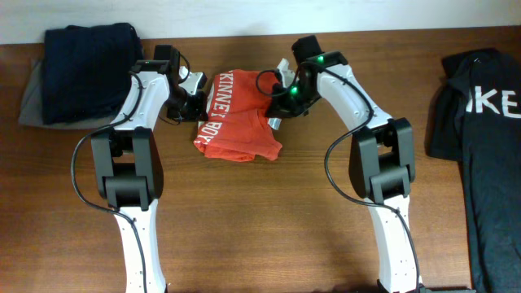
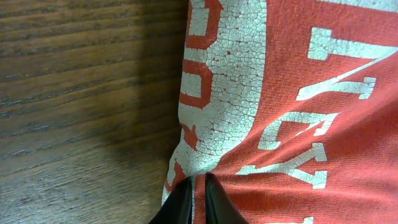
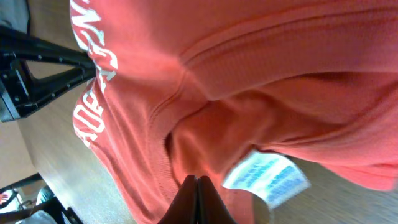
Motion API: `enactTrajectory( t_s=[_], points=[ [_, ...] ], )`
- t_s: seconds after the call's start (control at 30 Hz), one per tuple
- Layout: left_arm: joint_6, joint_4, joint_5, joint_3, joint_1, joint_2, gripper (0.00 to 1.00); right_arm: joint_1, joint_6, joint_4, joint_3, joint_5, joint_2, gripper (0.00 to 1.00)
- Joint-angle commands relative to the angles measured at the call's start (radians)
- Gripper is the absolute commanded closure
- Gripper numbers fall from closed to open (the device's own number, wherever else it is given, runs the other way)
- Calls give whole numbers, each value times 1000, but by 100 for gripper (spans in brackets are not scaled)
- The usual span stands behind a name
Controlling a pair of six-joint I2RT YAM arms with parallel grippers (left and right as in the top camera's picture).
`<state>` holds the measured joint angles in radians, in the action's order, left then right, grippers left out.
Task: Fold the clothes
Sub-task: 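Tuck the shirt's right edge under with the right gripper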
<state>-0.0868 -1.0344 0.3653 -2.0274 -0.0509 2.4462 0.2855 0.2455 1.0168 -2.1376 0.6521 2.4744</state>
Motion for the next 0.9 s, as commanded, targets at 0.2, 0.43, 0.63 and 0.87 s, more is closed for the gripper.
enactTrajectory(
  t_s=[0.2,0.43,0.63,0.87],
  points=[
    [-20,1,-86,11,9,41,90,43,41,-3,-3,-63,25,96],
    [-20,1,-86,11,10,41,90,42,40,-2,8,-97,68,96],
    [-20,1,-127,11,10,41,90,42,40,-1,21,-126,76,96],
    [-20,0,-132,11,26,41,90,37,41,12,92,-209,76,96]
  ],
)
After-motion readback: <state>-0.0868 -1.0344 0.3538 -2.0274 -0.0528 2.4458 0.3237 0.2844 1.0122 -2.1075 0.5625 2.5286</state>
